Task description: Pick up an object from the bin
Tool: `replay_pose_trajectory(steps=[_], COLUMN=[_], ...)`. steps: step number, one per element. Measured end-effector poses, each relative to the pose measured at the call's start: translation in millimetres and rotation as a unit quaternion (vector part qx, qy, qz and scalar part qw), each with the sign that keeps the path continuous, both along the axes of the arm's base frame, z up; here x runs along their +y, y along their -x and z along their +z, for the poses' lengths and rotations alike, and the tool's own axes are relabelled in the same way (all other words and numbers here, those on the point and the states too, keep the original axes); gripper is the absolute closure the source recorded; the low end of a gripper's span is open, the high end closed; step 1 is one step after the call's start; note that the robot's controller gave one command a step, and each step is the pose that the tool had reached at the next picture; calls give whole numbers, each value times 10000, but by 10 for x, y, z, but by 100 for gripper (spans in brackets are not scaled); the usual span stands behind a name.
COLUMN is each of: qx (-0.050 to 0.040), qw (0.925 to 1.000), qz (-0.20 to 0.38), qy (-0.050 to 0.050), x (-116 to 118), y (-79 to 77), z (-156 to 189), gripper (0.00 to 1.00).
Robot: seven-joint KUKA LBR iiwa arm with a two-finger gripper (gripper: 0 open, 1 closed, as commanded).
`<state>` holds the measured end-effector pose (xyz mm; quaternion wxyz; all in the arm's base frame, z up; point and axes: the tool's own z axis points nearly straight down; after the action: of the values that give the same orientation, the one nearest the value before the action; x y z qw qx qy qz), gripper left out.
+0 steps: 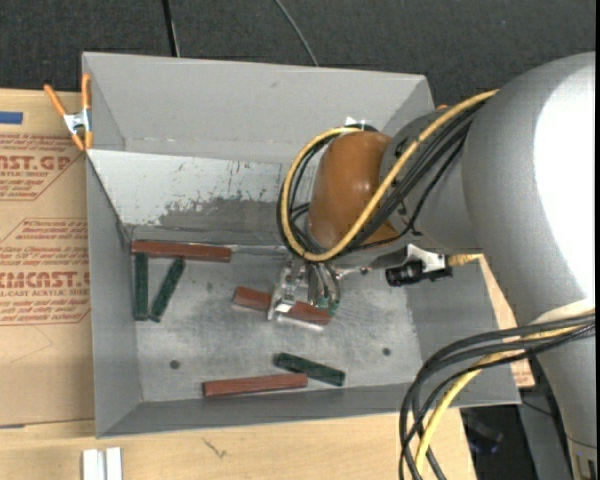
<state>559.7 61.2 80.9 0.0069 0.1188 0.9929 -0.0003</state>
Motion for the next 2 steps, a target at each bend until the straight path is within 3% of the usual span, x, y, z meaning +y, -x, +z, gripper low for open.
replay_pose_trajectory(steps=[1, 2], qx=[75, 67], qw=[10000, 10000], qz=[0, 9], qy=[-6, -14], x=[9, 18], y=[40, 36], z=[165, 330], gripper=[100, 100])
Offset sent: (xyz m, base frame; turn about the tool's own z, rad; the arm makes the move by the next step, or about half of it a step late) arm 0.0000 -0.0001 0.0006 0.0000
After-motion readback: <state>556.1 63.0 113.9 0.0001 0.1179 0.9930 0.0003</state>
